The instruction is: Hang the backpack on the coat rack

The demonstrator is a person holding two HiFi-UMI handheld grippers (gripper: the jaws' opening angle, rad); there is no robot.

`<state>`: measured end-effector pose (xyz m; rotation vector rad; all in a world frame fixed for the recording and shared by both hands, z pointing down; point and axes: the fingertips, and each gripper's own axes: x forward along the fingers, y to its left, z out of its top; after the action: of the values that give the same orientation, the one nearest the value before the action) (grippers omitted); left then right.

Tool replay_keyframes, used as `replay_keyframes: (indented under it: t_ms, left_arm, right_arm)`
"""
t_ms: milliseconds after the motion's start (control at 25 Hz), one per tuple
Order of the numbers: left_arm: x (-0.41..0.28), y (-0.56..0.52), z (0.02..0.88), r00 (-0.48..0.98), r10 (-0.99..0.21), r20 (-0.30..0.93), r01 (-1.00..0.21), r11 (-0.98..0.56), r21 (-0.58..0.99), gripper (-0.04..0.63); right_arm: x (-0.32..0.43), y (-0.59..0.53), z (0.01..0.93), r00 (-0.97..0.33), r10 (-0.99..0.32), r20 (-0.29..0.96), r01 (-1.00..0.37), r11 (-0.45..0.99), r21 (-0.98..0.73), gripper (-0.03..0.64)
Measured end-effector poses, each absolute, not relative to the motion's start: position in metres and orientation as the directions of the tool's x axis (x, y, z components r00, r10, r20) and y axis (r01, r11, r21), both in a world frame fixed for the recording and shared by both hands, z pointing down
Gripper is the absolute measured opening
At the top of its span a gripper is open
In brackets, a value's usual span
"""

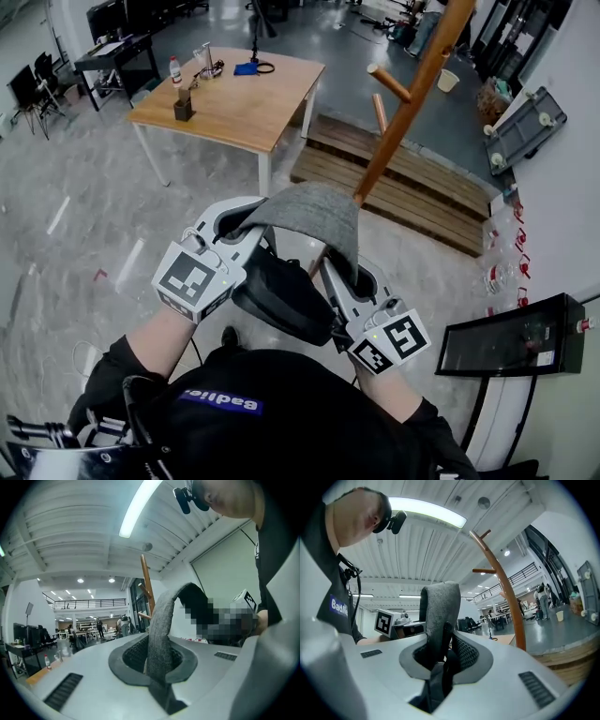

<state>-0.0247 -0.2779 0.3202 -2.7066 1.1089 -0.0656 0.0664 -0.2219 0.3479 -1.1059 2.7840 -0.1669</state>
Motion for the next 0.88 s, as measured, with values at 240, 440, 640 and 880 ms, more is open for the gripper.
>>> replay_keyframes:
  t_ms: [240, 440, 640, 880]
  left_arm:
    - [-0.010, -0.311, 0.262, 0.820, -0.564, -0.102, -0.568, -0.777, -0.269, 0.031]
    - [-0.003, -0.335, 0.218, 0.892, -0.429, -0.141, -0.452, -0.853, -0.263, 0.031]
    - [0.008, -0.359, 0.181, 0.935, -0.314, -0.165, -0.347, -0.906, -0.242, 0.031]
    - [0.032, -0.398, 0.167, 0.968, -0.234, -0.096, -0.250, -0.942, -0.224, 0.032]
  right_arm:
    - [0.077, -0.251, 0.289, -0.638, -0.758, -0.134, -0.756, 0.650, -0.076, 0.063]
    - [0.075, -0.271, 0.251, -0.580, -0.801, -0.145, -0.806, 0.590, -0.037, 0.063]
    - [0.084, -0.290, 0.221, -0.539, -0.828, -0.158, -0.832, 0.552, -0.058, 0.063]
    - [0.106, -0.318, 0.210, -0.462, -0.877, -0.135, -0.871, 0.477, -0.118, 0.061]
